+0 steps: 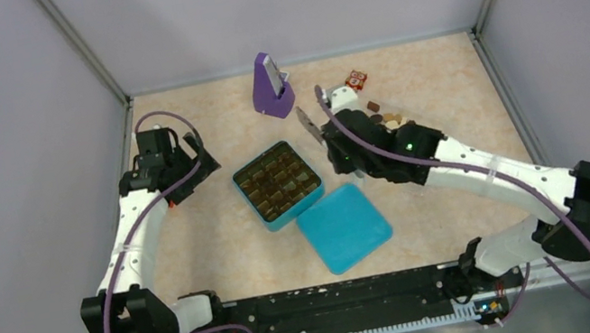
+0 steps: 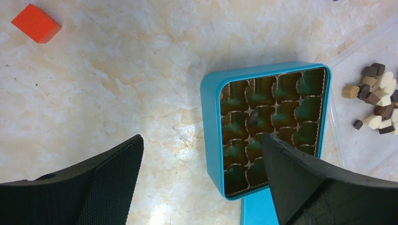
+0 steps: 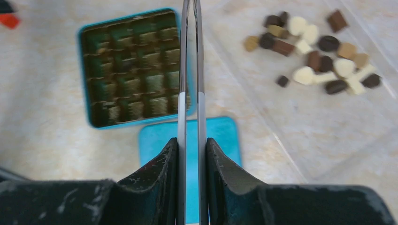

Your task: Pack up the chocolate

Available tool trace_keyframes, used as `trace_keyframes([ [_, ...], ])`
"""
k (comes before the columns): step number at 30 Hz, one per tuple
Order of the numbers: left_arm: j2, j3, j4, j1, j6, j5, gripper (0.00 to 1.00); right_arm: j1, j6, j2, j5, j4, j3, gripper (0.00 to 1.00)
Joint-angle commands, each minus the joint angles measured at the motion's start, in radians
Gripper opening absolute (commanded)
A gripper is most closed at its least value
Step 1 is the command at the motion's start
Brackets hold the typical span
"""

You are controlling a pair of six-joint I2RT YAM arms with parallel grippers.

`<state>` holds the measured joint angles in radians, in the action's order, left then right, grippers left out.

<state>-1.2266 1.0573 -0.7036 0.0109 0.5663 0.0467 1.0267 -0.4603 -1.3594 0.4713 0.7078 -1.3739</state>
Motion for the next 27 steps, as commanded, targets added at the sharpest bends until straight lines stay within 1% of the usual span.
trace_keyframes([
  [1,0.015,0.021,0.025,-0.004,0.001,0.022,0.99,-0.120,-0.037,0.097,0.065,0.067,0.102,0.17],
  [4,0.012,0.021,0.027,-0.004,0.001,0.028,0.99,-0.212,-0.059,0.173,0.042,0.088,0.175,0.17],
  [8,0.008,0.019,0.030,-0.004,0.006,0.048,0.99,-0.272,-0.081,0.225,0.014,0.114,0.255,0.20],
  [13,0.001,0.015,0.035,-0.003,0.007,0.064,0.99,-0.279,-0.113,0.231,-0.015,0.127,0.316,0.26],
  [15,-0.002,0.017,0.036,-0.004,0.007,0.069,0.99,-0.280,-0.131,0.225,-0.011,0.122,0.338,0.31],
  [17,-0.003,0.018,0.039,-0.004,0.009,0.073,0.99,-0.285,-0.137,0.216,-0.013,0.115,0.347,0.34],
  [27,0.002,0.010,0.039,-0.004,0.000,0.067,0.99,-0.309,-0.150,0.153,-0.015,0.095,0.353,0.36],
])
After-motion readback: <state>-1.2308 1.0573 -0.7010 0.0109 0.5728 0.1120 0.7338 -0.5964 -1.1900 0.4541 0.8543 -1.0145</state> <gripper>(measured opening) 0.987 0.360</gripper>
